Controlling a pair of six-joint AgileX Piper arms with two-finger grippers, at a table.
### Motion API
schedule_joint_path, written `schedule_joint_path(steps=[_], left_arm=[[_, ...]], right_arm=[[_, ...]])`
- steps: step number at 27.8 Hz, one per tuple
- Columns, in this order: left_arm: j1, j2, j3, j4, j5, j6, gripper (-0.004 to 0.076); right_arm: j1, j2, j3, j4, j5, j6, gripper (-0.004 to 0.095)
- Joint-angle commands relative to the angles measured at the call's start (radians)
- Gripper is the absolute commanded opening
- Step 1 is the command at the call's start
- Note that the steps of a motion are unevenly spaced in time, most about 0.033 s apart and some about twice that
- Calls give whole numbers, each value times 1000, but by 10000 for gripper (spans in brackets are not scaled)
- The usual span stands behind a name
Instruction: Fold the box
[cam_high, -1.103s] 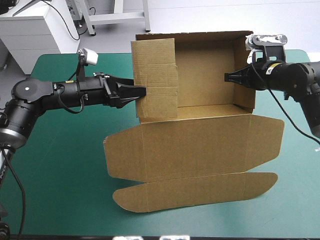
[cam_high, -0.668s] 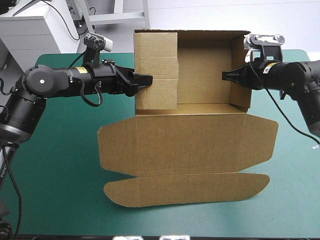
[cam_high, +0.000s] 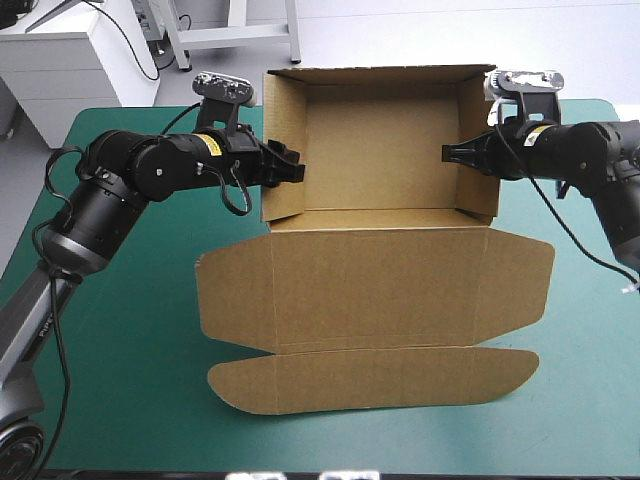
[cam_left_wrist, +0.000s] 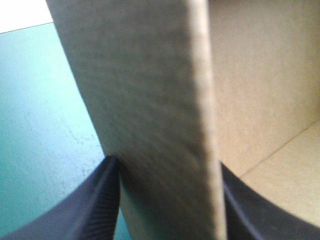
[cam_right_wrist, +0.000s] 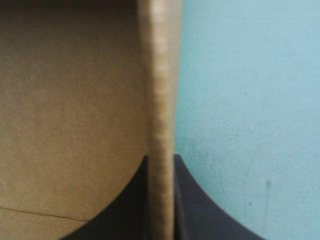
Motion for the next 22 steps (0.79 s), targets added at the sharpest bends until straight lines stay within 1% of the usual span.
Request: schedule_joint_path(steps=[1, 3, 5, 9, 12, 15, 19, 22], left_arm=[[-21, -10, -52, -39, -40, -11, 148], [-21, 7, -52, -34, -5, 4, -5], [-21, 21, -52, -34, 15, 14, -8], [-21, 38, -52, -34, 16, 14, -8], [-21, 44, -52, -34, 22, 14, -8], [-21, 51, -52, -26, 44, 16, -8], [-21, 70, -52, 3, 114, 16, -8], [-19, 93, -52, 9, 173, 16, -8]], right_arm=[[4, -22, -31, 86, -41, -16, -16], [4, -20, -31, 84, -34, -16, -16], [4, -20, -31, 84, -28, -22, -16], [4, -18, -31, 84, 11, -38, -16], [4, -7, -31, 50, 72, -45, -16], [4, 18, -31, 32, 157, -57, -16], [4, 73, -31, 45, 267, -94, -16], [4, 116, -31, 45, 313, -96, -16]])
